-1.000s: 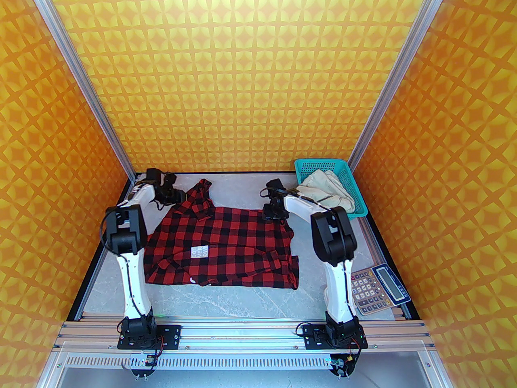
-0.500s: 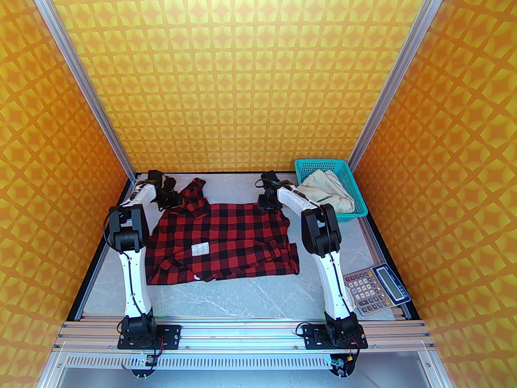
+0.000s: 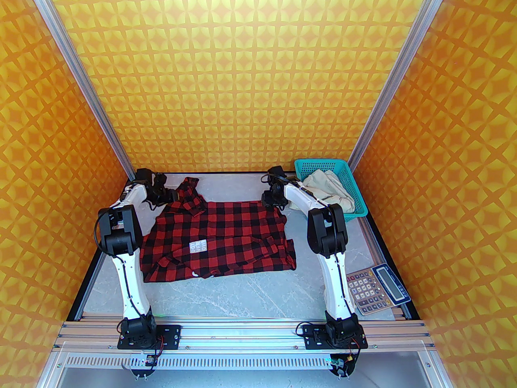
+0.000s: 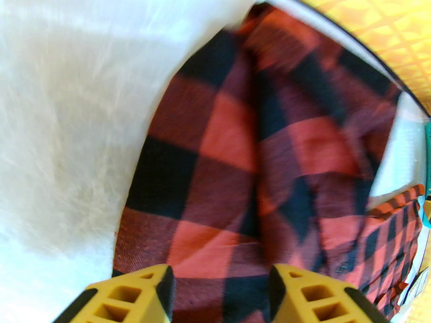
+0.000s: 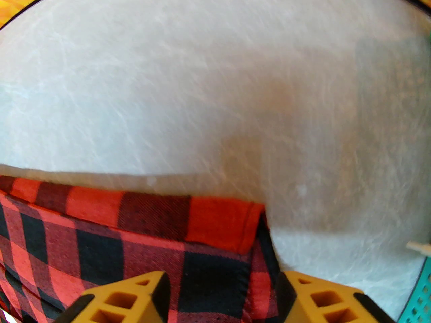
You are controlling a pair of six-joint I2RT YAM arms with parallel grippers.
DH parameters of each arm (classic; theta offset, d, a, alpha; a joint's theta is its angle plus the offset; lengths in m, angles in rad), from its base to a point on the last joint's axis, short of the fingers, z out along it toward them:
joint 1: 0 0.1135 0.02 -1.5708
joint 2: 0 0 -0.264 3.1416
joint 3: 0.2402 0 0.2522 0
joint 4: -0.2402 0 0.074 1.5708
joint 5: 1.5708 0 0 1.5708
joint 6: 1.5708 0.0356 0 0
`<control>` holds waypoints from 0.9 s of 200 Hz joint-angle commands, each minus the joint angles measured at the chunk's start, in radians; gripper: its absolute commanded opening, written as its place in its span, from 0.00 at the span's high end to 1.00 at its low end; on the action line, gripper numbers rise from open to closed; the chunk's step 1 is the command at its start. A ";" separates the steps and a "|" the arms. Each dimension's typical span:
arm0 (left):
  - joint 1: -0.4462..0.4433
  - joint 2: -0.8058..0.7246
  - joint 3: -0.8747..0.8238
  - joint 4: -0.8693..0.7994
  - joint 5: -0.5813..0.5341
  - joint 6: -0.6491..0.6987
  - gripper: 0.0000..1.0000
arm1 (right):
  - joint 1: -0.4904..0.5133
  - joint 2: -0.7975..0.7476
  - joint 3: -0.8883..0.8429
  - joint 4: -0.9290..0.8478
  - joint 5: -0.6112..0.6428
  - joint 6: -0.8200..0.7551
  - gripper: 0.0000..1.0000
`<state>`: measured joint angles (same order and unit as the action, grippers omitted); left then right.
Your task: Fold and stack the mixed laundry pile
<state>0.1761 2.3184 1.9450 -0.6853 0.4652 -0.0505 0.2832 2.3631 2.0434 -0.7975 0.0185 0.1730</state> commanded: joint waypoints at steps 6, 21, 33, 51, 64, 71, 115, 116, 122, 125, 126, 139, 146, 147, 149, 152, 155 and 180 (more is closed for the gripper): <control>0.000 0.037 0.079 -0.073 -0.038 0.063 0.45 | -0.008 0.076 0.088 -0.047 0.026 -0.042 0.43; 0.000 0.060 0.092 -0.090 -0.066 0.083 0.43 | -0.010 0.121 0.138 -0.063 0.027 -0.043 0.43; 0.000 0.077 0.108 -0.104 -0.080 0.098 0.40 | -0.015 0.160 0.189 -0.079 0.022 -0.042 0.43; -0.002 0.109 0.143 -0.135 -0.080 0.127 0.38 | -0.022 0.209 0.256 -0.091 0.003 -0.037 0.44; -0.005 0.141 0.185 -0.171 -0.083 0.149 0.38 | -0.024 0.238 0.291 -0.098 -0.022 -0.034 0.44; -0.007 0.161 0.209 -0.187 -0.086 0.157 0.38 | -0.025 0.252 0.308 -0.107 -0.029 -0.029 0.45; -0.034 0.304 0.412 -0.299 -0.141 0.171 0.39 | -0.024 0.284 0.318 -0.088 -0.075 -0.001 0.50; -0.035 0.306 0.414 -0.301 -0.140 0.170 0.39 | -0.024 0.284 0.319 -0.088 -0.075 -0.001 0.50; -0.039 0.314 0.424 -0.299 -0.141 0.170 0.40 | -0.024 0.287 0.320 -0.083 -0.079 -0.001 0.52; -0.042 0.318 0.427 -0.297 -0.140 0.170 0.41 | -0.024 0.288 0.322 -0.082 -0.082 -0.001 0.52; -0.043 0.319 0.428 -0.296 -0.139 0.170 0.41 | -0.024 0.289 0.322 -0.083 -0.083 -0.001 0.53; -0.058 0.330 0.435 -0.285 -0.130 0.176 0.45 | -0.024 0.292 0.327 -0.074 -0.095 -0.001 0.56; -0.064 0.336 0.442 -0.284 -0.123 0.178 0.49 | -0.025 0.290 0.326 -0.069 -0.101 -0.002 0.57; -0.066 0.337 0.443 -0.284 -0.121 0.178 0.50 | -0.024 0.290 0.327 -0.069 -0.101 -0.003 0.58; -0.068 0.338 0.444 -0.284 -0.118 0.179 0.51 | -0.024 0.290 0.327 -0.068 -0.103 -0.003 0.58; -0.070 0.340 0.447 -0.282 -0.112 0.181 0.53 | -0.025 0.288 0.328 -0.067 -0.105 -0.003 0.59; -0.071 0.341 0.448 -0.280 -0.107 0.181 0.55 | -0.024 0.287 0.328 -0.068 -0.106 -0.002 0.61; -0.075 0.314 0.410 -0.221 -0.076 0.166 0.74 | -0.024 0.274 0.337 -0.073 -0.109 -0.012 0.71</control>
<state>0.1280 2.6171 2.3775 -0.9188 0.3359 0.1131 0.2527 2.6091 2.3581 -0.8715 -0.0486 0.1608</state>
